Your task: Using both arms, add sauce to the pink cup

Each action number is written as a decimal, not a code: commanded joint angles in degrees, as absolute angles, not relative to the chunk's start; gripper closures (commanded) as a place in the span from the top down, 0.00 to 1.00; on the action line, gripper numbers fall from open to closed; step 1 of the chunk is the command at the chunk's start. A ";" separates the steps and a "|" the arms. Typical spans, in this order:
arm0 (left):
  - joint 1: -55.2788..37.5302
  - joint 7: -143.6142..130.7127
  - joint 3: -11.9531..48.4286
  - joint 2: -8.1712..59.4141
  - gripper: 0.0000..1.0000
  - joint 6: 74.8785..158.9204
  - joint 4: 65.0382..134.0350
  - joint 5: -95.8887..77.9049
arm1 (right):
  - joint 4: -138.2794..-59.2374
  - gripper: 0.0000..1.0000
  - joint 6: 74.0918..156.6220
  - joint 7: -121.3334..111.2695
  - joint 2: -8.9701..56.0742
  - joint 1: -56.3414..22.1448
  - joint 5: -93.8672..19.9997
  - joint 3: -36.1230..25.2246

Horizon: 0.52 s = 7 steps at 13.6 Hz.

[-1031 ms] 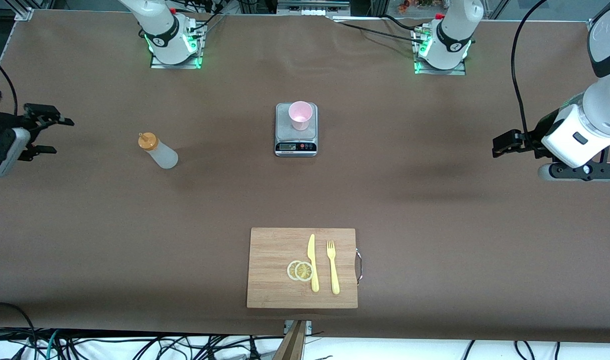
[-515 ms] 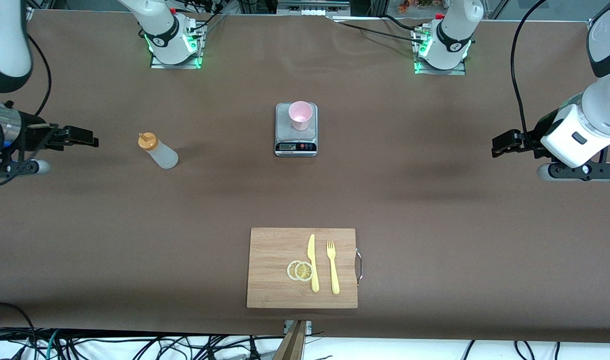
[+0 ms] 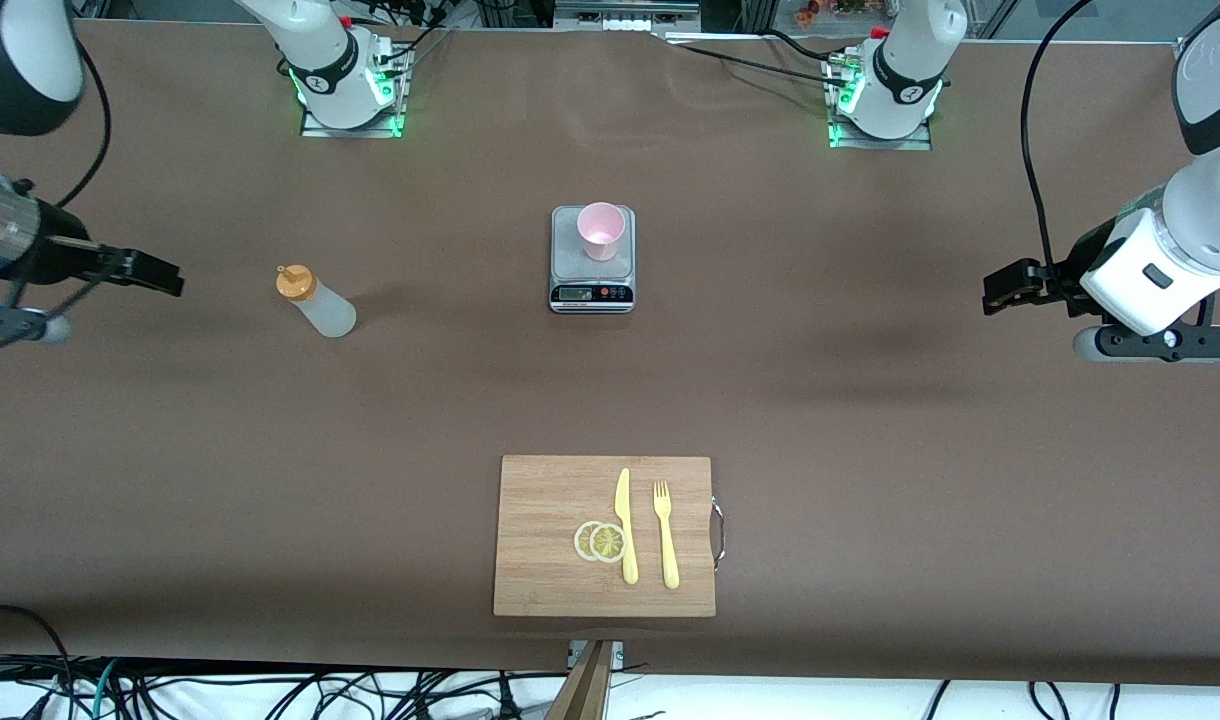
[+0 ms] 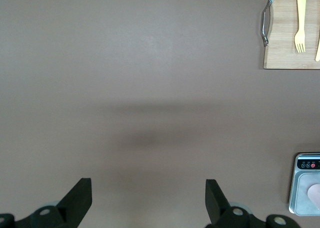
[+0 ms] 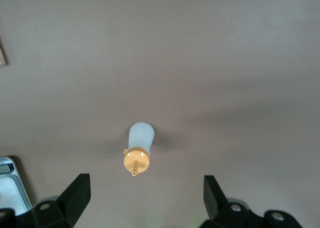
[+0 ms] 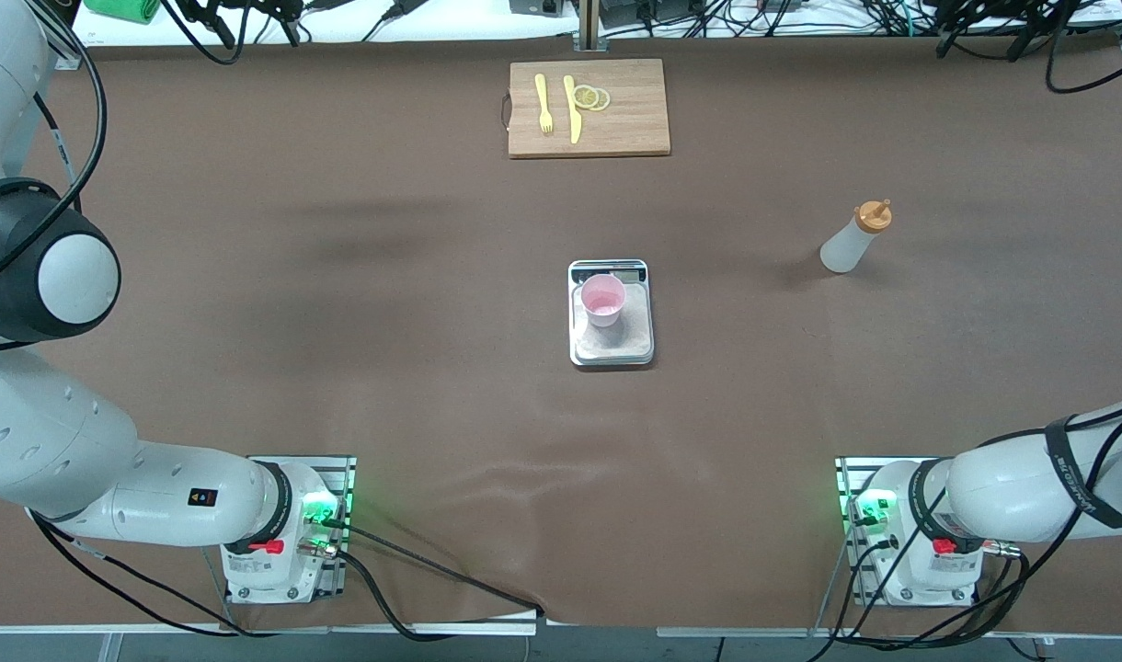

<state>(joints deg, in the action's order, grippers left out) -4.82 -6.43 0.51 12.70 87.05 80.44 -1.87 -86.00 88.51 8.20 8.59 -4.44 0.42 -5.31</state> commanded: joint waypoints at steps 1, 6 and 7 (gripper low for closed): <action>-4.83 -5.19 0.44 13.71 1.00 86.13 78.31 -2.90 | -85.52 1.00 86.58 8.70 5.28 -2.99 -2.18 -5.53; -4.83 -5.19 0.53 13.71 1.00 86.13 78.31 -2.90 | -85.69 1.00 85.42 9.14 4.66 -2.55 -2.55 -5.36; -4.83 -5.19 0.53 13.71 1.00 86.13 78.31 -2.90 | -86.39 1.00 86.30 9.05 4.66 -2.46 -2.55 -5.36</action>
